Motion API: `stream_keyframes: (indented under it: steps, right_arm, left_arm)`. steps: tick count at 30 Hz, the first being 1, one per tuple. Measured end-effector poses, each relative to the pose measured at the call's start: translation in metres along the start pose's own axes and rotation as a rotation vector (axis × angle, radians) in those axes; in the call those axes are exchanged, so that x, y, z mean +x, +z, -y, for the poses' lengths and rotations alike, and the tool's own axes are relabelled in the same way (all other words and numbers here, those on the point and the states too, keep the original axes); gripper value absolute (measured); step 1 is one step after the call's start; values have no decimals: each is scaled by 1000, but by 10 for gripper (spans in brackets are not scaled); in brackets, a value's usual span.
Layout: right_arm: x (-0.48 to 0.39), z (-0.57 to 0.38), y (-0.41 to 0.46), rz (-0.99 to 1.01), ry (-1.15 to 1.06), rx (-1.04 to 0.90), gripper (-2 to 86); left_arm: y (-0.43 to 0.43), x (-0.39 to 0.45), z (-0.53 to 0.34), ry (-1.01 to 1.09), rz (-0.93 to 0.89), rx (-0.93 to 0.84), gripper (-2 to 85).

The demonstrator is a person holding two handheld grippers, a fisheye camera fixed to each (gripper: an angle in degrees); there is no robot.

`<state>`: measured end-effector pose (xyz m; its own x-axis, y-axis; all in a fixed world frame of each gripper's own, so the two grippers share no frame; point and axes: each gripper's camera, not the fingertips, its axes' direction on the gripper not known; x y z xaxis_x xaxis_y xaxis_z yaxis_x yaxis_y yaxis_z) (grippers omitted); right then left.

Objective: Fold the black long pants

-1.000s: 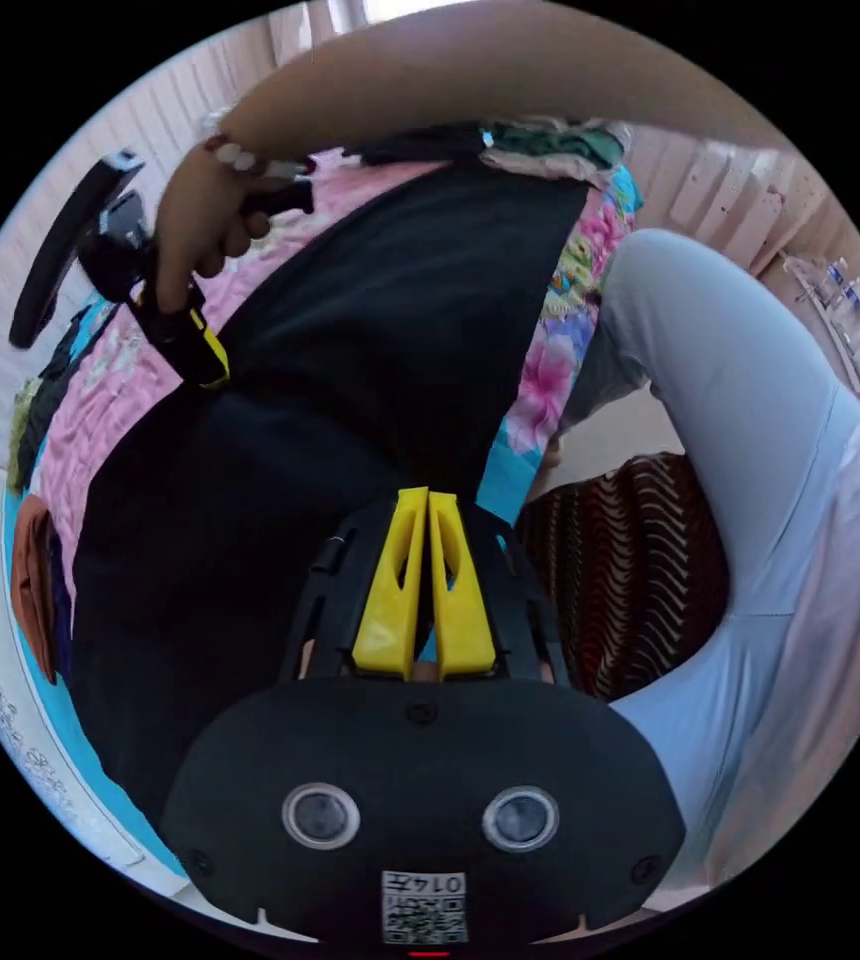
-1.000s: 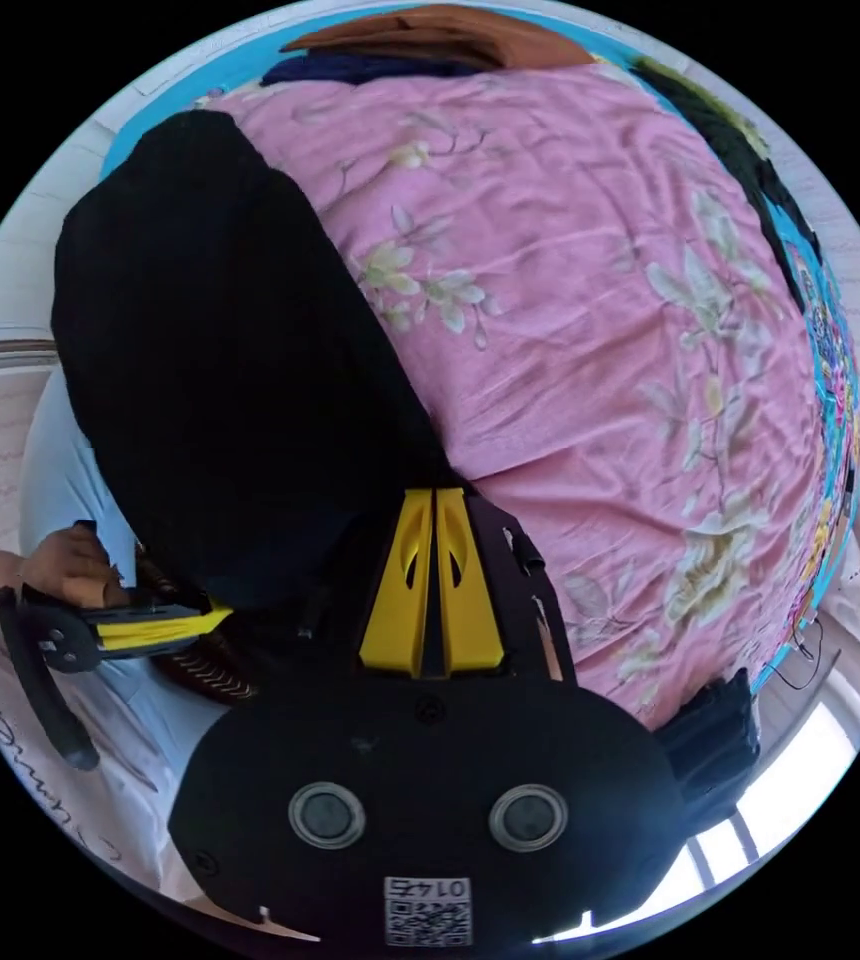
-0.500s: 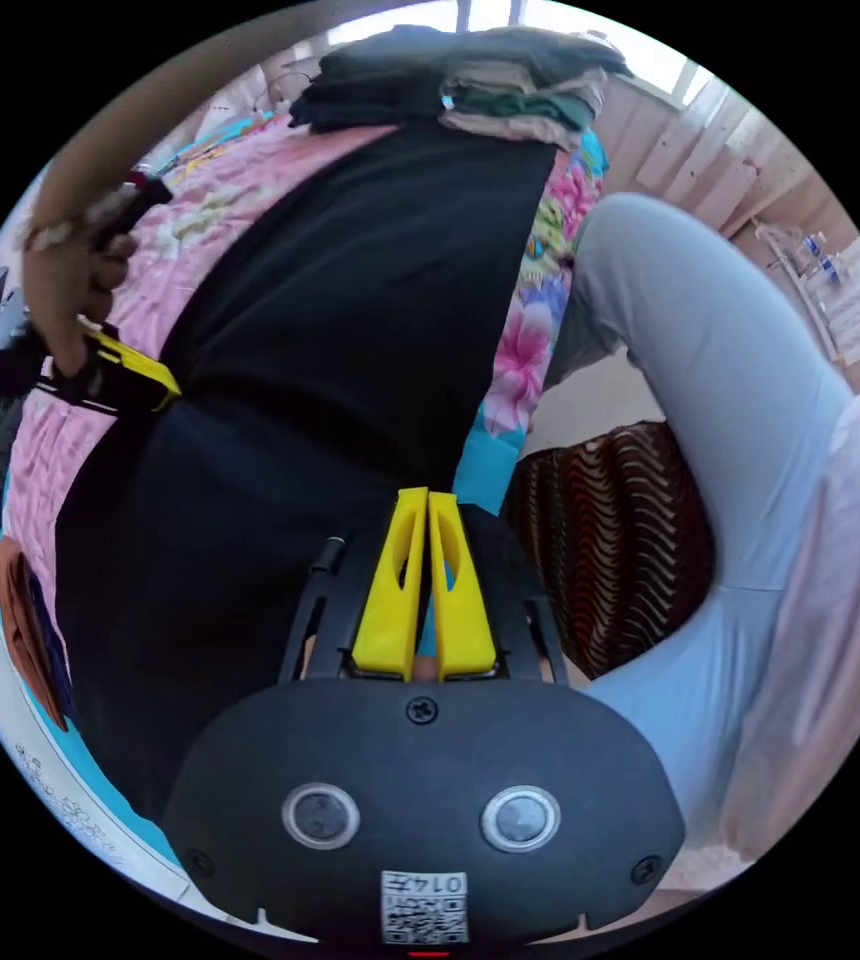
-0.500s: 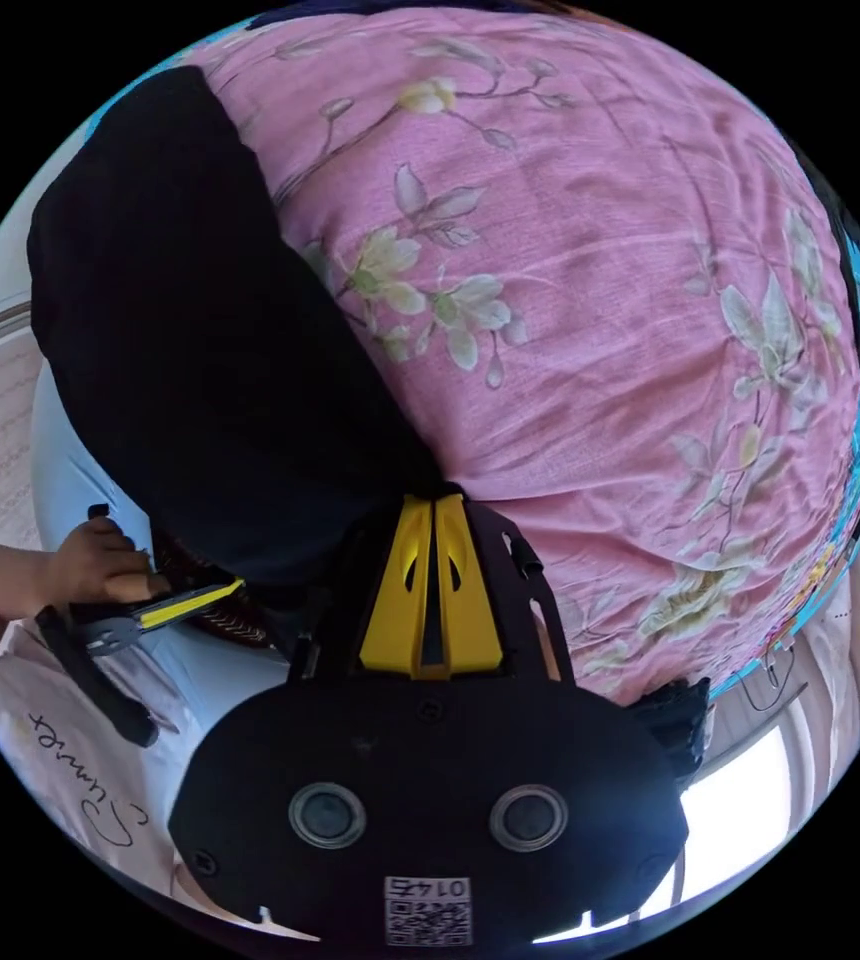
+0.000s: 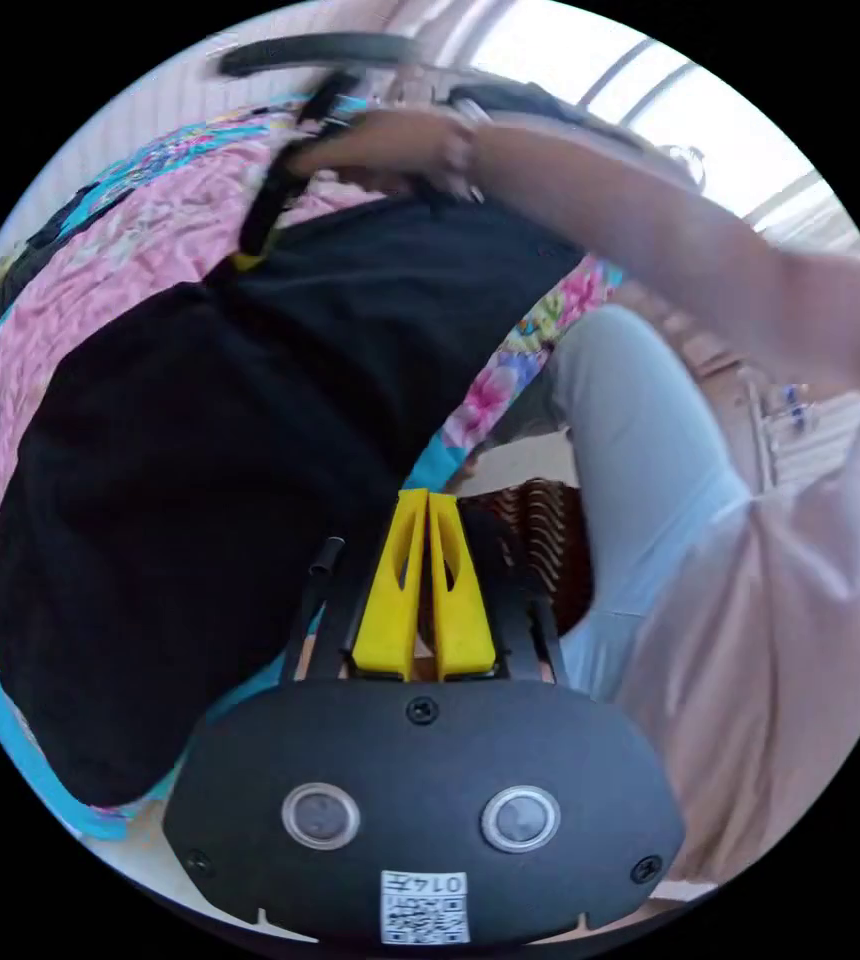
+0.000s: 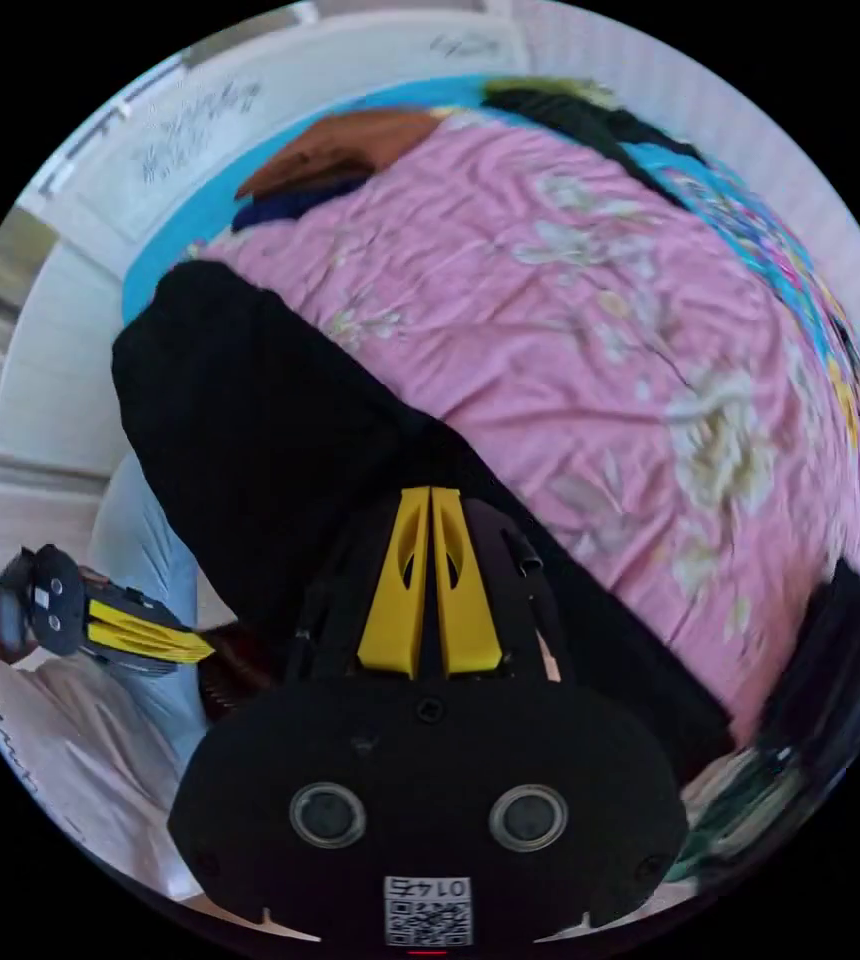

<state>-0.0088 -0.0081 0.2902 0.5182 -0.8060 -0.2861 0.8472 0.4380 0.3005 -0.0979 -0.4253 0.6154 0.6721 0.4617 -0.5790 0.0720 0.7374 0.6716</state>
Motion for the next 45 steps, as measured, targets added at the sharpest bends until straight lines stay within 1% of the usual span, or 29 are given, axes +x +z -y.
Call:
stream_keyframes:
  steps: [1, 2, 3, 4, 6, 7, 8, 9, 10, 12, 13, 15, 16, 18, 19, 21, 25, 27, 28, 30, 32, 34, 36, 37, 40, 43, 44, 45]
  right_arm:
    - [12, -21, -12, 21, 47, 55, -5]
    - [35, -64, -32, 50, 126, 142, -2]
    - [57, -107, -50, 42, 187, 203, 4]
    - [69, -129, -58, 19, 225, 229, 8]
    - [116, -210, -88, -137, 398, 295, 67]
    - [128, -230, -95, -183, 448, 306, 81]
    - [152, -271, -107, -266, 579, 324, 106]
    - [174, -310, -118, -309, 711, 358, 128]
    - [183, -329, -123, -316, 771, 380, 131]
    - [211, -392, -131, -270, 948, 460, 139]
    - [216, -403, -131, -250, 970, 472, 140]
    - [237, -435, -135, -162, 1019, 502, 140]
    - [242, -441, -137, -155, 1024, 503, 140]
    - [265, -458, -137, -151, 1067, 460, 142]
    - [272, -462, -135, -126, 1080, 440, 146]
    - [296, -474, -130, 4, 1075, 405, 156]
    - [307, -496, -134, 26, 1083, 431, 143]
    - [311, -504, -136, 36, 1061, 432, 137]
    - [311, -505, -137, 39, 1049, 433, 135]
    - [313, -509, -138, 19, 1036, 418, 123]
    - [313, -511, -138, 10, 1024, 410, 114]
    - [312, -512, -137, 13, 1005, 399, 98]
    - [308, -507, -133, 42, 933, 377, 60]
    - [307, -506, -131, 44, 922, 364, 56]
    - [297, -501, -126, 11, 887, 331, 33]
    - [280, -501, -127, 73, 786, 417, 22]
    - [272, -503, -129, 148, 734, 501, 20]
    - [265, -506, -131, 270, 656, 617, 17]
  left_arm:
    - [-8, 2, -4, -8, 17, 26, -9]
    - [-21, 5, -8, -31, 75, 64, -9]
    - [-30, 10, -6, -39, 133, 90, -8]
    - [-34, 12, -4, -41, 158, 99, -7]
    - [-44, 22, 18, -14, 231, 168, -3]
    - [-46, 25, 26, 1, 242, 191, 2]
    - [-48, 31, 44, 43, 238, 227, 12]
    - [-48, 36, 67, 92, 198, 236, 19]
    - [-48, 39, 79, 109, 175, 239, 22]
    - [-45, 48, 134, 194, 66, 273, 34]
    - [-43, 51, 148, 211, 35, 286, 40]
    - [-35, 60, 207, 257, -68, 348, 65]
    - [-32, 63, 222, 270, -80, 354, 71]
    - [-15, 76, 284, 299, -43, 340, 90]
    - [-9, 79, 300, 306, -36, 323, 93]
    - [13, 90, 356, 303, -37, 261, 95]
    - [50, 107, 418, 337, -8, 180, 95]
    - [78, 115, 450, 358, 42, 94, 100]
    - [84, 117, 457, 359, 62, 76, 101]
    - [110, 119, 474, 352, 135, -19, 107]
    - [125, 119, 479, 357, 164, -100, 107]
    - [122, 119, 478, 357, 159, -82, 92]
    - [111, 118, 477, 377, 94, -104, 29]
    - [107, 117, 478, 365, 85, -108, 9]
    - [81, 116, 472, 355, 59, -78, -5]
    - [37, 114, 459, 346, 33, -31, -9]
    - [14, 112, 452, 349, 25, -8, -9]
    - [-12, 109, 442, 355, 25, 18, -9]
